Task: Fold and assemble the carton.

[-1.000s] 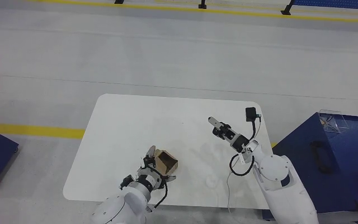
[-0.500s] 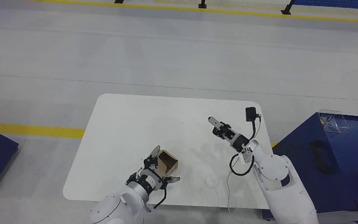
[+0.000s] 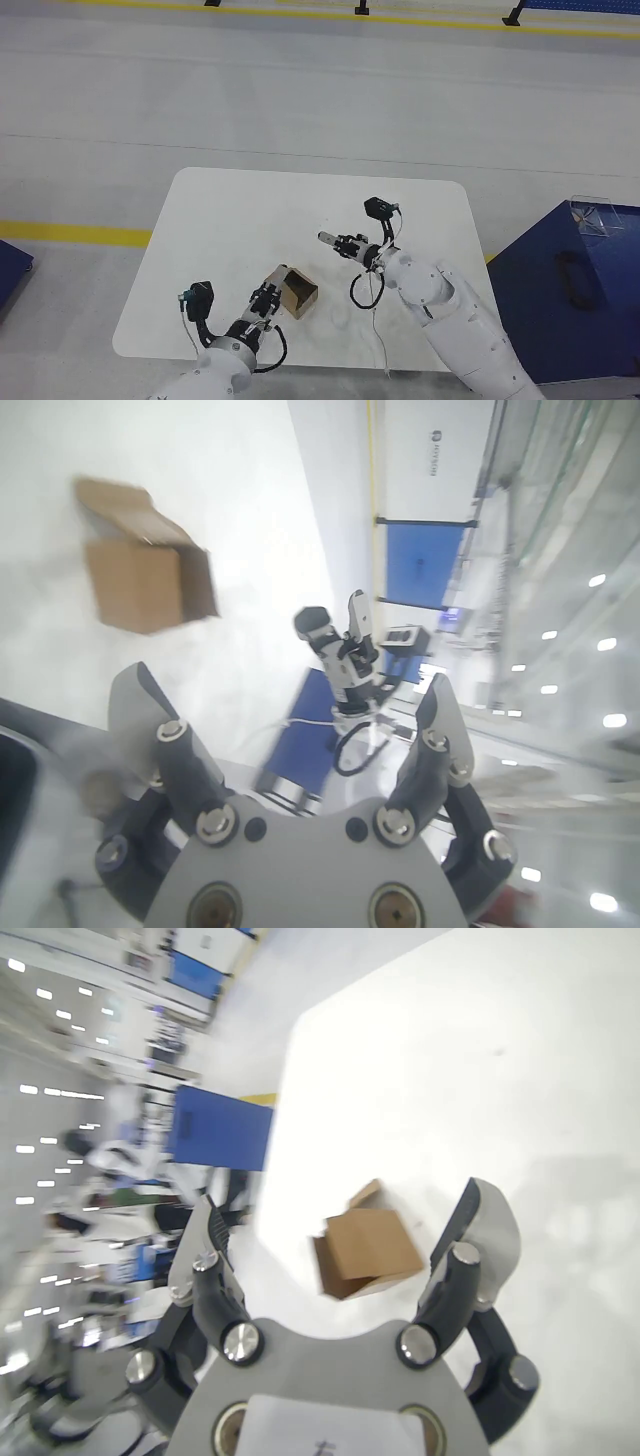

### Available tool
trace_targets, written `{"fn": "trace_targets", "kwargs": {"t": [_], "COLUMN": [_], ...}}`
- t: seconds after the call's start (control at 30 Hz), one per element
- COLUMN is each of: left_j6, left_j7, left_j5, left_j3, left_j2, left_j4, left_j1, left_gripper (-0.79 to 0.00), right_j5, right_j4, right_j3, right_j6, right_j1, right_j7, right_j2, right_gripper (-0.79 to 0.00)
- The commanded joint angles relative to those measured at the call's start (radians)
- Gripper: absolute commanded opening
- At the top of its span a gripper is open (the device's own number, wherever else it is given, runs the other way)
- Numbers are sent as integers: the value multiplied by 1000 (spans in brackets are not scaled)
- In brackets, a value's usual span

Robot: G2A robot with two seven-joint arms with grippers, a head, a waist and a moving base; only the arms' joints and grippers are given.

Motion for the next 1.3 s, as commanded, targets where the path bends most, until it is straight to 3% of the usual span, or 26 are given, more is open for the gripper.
{"fn": "trace_targets", "kwargs": {"t": [0.0,0.13,0.23,0.4,0.77,1.27], "left_j6": [42,61,86,106,137,137], "left_j7": [-41,-162,-239,-261,-276,-356], "left_j5": [309,491,516,584,594,698], "left_j3": [66,144,159,191,242,267], "left_j2": [12,22,19,7,-51,-131], "left_j4": [74,191,242,320,505,619], "left_j1": [-19,-69,-102,-136,-225,-270], "left_gripper": [0,0,0,0,0,0], "right_j5": [-271,-351,-418,-457,-477,-499], "right_j4": [26,50,53,40,79,126], "right_j3": [-96,-187,-225,-240,-250,-233], "right_j6": [61,85,68,46,39,37], "right_j1": [38,71,76,46,15,20], "right_j7": [11,39,39,19,16,37], "right_j2": [-13,-39,-48,-55,-76,-103], "right_gripper": [0,0,0,0,0,0]}}
